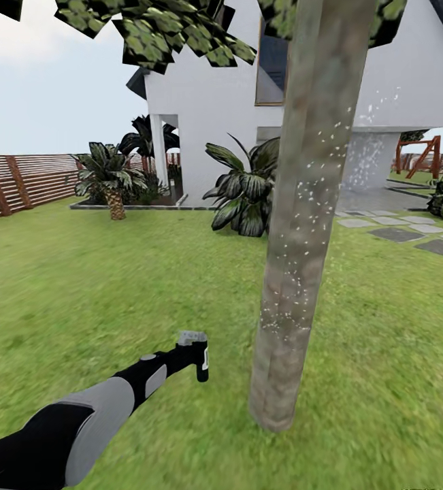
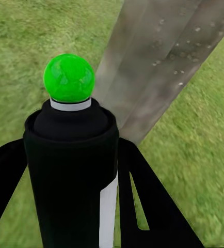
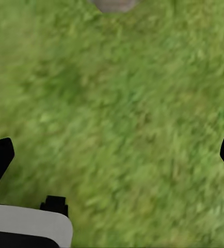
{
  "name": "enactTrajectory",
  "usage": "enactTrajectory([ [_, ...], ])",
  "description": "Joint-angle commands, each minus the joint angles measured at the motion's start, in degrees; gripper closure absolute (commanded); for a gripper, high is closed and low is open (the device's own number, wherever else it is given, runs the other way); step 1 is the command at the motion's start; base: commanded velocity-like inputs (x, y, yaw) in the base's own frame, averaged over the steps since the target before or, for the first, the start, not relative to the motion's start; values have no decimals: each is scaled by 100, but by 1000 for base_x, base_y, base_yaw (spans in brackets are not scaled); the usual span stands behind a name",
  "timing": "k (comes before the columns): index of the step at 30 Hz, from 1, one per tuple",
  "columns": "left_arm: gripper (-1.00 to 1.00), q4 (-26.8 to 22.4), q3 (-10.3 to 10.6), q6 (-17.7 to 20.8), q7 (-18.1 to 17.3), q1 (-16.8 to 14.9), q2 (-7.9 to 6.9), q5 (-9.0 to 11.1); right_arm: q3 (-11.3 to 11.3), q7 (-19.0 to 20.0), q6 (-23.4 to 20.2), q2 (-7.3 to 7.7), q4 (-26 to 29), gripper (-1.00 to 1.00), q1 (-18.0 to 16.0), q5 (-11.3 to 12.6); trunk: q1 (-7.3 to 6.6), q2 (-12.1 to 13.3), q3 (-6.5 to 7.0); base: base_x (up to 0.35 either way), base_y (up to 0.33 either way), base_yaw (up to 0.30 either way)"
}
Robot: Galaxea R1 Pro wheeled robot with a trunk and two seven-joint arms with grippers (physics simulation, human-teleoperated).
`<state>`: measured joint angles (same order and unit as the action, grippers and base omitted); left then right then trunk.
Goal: In the garden, pick up the pesticide atomizer on the floor and spray pesticide onto both trees until each tree trunk is fully covered.
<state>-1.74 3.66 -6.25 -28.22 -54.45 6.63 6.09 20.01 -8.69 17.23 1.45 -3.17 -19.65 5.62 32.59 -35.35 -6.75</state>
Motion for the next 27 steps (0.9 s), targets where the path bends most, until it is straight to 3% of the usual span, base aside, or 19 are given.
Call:
enactTrajectory([
  [1,100,-2,-19,-5,0,30,0,-22,1,0,0,-2,-2,-100,0,3,0,0,1,266,130,-276],
  [7,100,-2,-15,-24,0,81,3,-159,3,1,0,-9,-8,-100,1,9,0,0,1,88,35,-293],
  [16,100,-2,-14,-25,0,84,5,-170,3,7,-7,-13,-9,-100,3,7,0,0,1,5,6,-300],
  [27,100,-2,-14,-16,-8,84,4,-170,3,8,-9,-13,-9,-100,5,4,0,0,1,110,290,-184],
])
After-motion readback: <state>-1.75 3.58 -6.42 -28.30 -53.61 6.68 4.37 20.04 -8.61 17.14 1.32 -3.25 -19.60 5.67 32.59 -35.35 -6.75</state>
